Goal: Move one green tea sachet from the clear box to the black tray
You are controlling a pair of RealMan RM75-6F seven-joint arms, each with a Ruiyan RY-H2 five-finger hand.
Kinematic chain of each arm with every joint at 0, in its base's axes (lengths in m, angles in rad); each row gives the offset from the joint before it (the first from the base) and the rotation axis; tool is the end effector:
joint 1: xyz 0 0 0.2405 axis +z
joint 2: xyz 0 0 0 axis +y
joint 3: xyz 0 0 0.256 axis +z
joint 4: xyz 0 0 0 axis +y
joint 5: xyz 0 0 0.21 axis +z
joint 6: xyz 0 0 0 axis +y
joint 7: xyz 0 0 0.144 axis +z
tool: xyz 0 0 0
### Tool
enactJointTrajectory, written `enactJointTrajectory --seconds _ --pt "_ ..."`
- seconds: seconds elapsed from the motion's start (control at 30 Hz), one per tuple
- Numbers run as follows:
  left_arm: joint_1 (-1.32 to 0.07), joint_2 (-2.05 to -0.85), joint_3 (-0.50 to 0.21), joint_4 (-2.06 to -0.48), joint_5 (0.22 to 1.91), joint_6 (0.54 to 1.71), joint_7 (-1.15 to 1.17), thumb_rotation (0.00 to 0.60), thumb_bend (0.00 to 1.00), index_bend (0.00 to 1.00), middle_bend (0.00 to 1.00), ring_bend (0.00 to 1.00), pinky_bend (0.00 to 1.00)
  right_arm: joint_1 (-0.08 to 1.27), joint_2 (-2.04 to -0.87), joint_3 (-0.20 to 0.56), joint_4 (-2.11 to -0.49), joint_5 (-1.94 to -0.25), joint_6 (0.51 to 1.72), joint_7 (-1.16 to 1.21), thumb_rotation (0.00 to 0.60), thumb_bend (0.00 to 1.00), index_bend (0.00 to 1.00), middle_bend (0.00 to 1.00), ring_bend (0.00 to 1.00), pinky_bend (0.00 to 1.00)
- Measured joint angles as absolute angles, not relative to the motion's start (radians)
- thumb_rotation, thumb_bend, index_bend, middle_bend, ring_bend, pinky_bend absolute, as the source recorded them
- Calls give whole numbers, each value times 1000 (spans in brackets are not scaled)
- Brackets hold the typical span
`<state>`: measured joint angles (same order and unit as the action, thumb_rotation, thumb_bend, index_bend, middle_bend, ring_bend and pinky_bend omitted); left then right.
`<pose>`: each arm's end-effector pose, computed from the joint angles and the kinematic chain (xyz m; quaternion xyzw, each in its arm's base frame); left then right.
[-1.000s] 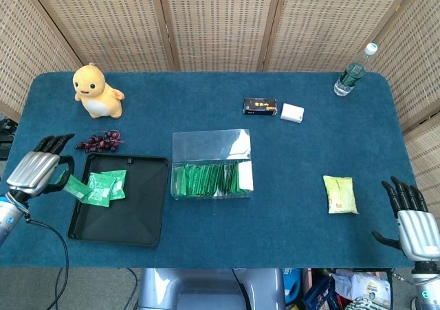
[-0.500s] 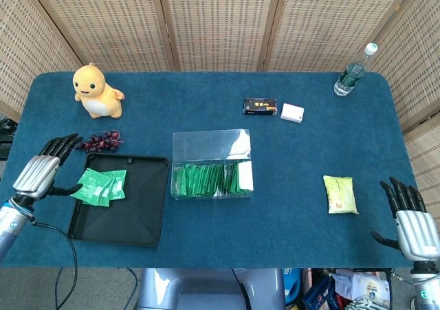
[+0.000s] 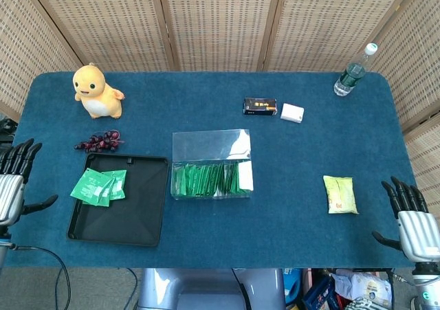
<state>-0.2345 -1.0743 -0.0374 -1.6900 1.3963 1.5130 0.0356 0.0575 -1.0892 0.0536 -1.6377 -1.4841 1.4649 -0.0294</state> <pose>-0.2824 0.2214 0.1735 -0.5897 -0.3619 -0.4190 0.5880 -0.3159 -0.1730 0.1650 0.5935 -0.3940 0.3648 0.5996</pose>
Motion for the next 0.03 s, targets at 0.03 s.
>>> enactJointTrajectory --seconds 0.03 --pt "-224 -1079 -34 -1692 1398 1519 51 600 143 0 0 0 0 57 -1090 53 -1637 -1485 1465 -30 600 0 10 0 0 0"
